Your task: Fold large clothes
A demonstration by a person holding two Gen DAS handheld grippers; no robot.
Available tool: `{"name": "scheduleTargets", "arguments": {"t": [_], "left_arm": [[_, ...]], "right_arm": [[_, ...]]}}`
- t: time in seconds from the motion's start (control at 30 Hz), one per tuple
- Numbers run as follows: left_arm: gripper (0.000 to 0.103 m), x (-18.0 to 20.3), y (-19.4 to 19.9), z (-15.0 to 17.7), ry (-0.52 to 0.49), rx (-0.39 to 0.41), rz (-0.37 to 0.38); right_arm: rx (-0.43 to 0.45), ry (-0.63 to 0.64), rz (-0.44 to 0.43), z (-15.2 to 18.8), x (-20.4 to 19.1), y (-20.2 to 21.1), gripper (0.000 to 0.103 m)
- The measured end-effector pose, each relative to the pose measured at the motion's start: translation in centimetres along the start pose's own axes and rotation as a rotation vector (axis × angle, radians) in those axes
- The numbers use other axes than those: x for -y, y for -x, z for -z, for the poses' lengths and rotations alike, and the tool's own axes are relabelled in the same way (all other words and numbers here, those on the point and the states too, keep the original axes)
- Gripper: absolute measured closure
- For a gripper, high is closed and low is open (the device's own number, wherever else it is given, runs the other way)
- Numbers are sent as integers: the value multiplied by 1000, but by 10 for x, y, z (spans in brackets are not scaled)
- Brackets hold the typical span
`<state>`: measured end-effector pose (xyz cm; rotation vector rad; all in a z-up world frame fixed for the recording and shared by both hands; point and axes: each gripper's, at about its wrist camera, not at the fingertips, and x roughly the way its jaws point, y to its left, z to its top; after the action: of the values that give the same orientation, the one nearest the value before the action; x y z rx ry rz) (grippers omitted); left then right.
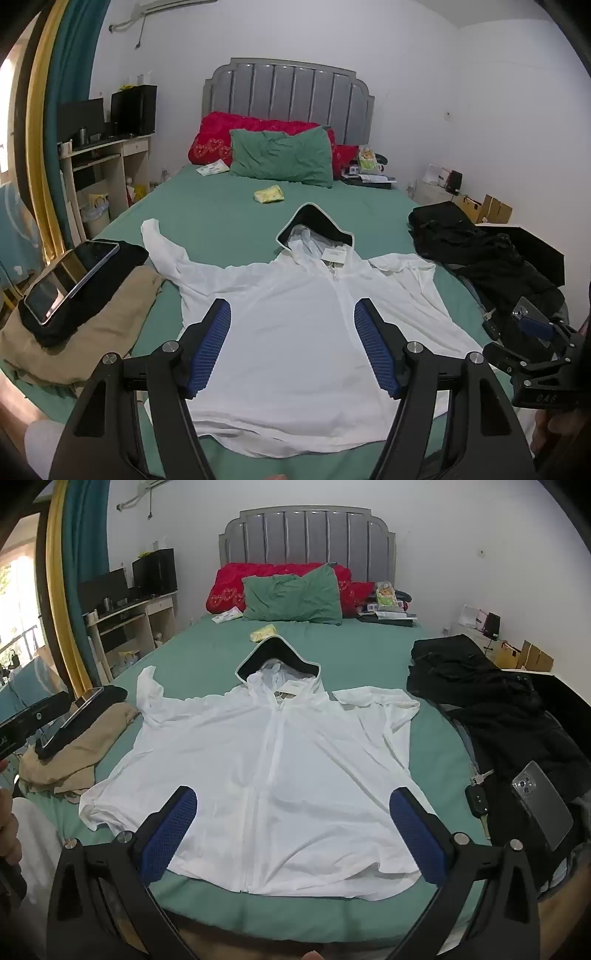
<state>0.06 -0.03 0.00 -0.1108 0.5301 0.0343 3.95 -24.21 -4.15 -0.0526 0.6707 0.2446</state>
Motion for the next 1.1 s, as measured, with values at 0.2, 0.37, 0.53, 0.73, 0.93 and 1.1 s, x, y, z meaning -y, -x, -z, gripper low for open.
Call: {"name": "scheduleTargets", "arguments": {"t": [0.2, 0.37, 0.53, 0.73, 0.93, 1.1], "left_arm": [[30, 0, 0, 0, 0, 10, 0], [30, -1, 0, 0, 4, 15, 6], [30, 3, -5, 7, 5, 18, 14], [30, 3, -1, 2, -13, 24, 18], [30, 1, 3, 1, -4, 46, 23], [30, 3, 5, -1, -3, 48, 21]], "right_arm": [[-7, -10, -7, 0, 1, -1, 0], [-6, -9, -3, 0, 0, -1, 0], [-3, -8, -2, 0, 2, -3, 0], [0, -12, 1, -2, 2, 1, 0], [2, -13, 1, -4, 3, 2, 0], [8, -14, 7, -9, 6, 9, 0]]}}
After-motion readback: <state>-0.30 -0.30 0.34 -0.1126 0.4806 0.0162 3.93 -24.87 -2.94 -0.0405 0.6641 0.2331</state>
